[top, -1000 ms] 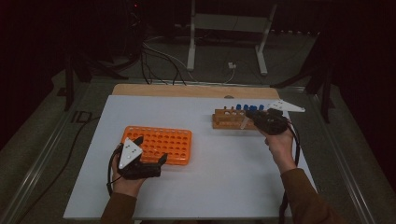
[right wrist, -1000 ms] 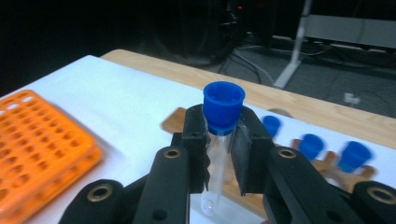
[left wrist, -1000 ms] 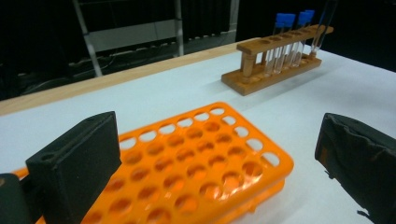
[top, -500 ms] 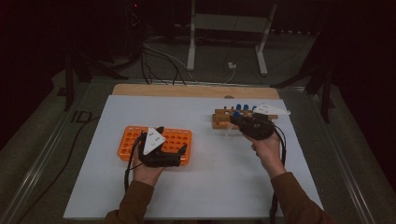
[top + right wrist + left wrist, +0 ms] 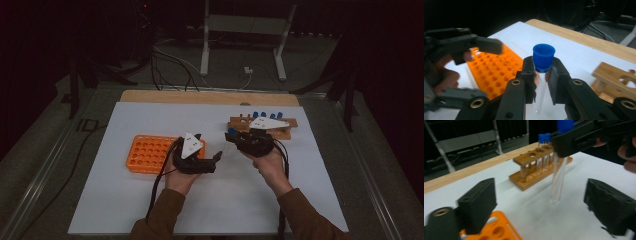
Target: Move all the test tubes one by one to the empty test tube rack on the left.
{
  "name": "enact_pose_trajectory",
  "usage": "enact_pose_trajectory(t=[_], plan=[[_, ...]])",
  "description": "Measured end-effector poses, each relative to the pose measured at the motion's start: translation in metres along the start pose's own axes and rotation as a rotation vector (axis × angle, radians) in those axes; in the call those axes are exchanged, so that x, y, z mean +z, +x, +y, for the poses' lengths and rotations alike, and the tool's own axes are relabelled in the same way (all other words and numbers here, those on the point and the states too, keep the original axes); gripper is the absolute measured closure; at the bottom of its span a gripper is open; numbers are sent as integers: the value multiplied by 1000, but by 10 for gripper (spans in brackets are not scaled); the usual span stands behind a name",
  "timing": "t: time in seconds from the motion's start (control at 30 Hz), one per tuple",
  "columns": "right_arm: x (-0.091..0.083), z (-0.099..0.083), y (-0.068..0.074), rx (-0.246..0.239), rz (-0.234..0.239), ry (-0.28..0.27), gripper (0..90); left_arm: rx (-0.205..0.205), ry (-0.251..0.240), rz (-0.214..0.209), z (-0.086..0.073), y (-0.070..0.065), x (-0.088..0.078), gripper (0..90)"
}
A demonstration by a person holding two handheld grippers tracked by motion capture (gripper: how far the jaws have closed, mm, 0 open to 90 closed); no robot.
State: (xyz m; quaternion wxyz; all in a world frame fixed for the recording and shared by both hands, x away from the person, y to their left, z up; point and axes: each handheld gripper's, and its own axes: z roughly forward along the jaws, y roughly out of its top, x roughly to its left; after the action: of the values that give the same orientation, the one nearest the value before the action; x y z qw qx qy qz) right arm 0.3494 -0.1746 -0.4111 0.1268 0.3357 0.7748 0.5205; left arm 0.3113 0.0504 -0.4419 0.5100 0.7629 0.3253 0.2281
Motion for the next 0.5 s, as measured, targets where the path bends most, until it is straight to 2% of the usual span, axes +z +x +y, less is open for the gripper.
enact_pose_trajectory(t=[0.07,0.1,0.13,0.2,0.23,0.33,0.37,0.43,0.5], plan=[[1,0,2,-3,5,1,770,1,1,0,2,-3,3,189],[4,0,6,-8,16,2,770,1,-1,-11,2,-3,3,278],[4,0,6,-8,16,2,770,-2,0,-20,2,-4,4,278],[6,1,10,-15,26,5,770,-7,3,-40,3,-4,6,368],[7,1,14,-21,32,6,770,-10,5,-46,3,-4,6,467],[9,2,18,-32,44,5,770,-25,8,-68,3,-3,8,568],[9,2,18,-32,44,5,770,-28,10,-71,3,-3,8,568],[10,3,21,-43,48,8,770,-25,12,-76,3,-3,7,662],[11,3,22,-41,51,8,770,-24,13,-80,3,-3,7,714]])
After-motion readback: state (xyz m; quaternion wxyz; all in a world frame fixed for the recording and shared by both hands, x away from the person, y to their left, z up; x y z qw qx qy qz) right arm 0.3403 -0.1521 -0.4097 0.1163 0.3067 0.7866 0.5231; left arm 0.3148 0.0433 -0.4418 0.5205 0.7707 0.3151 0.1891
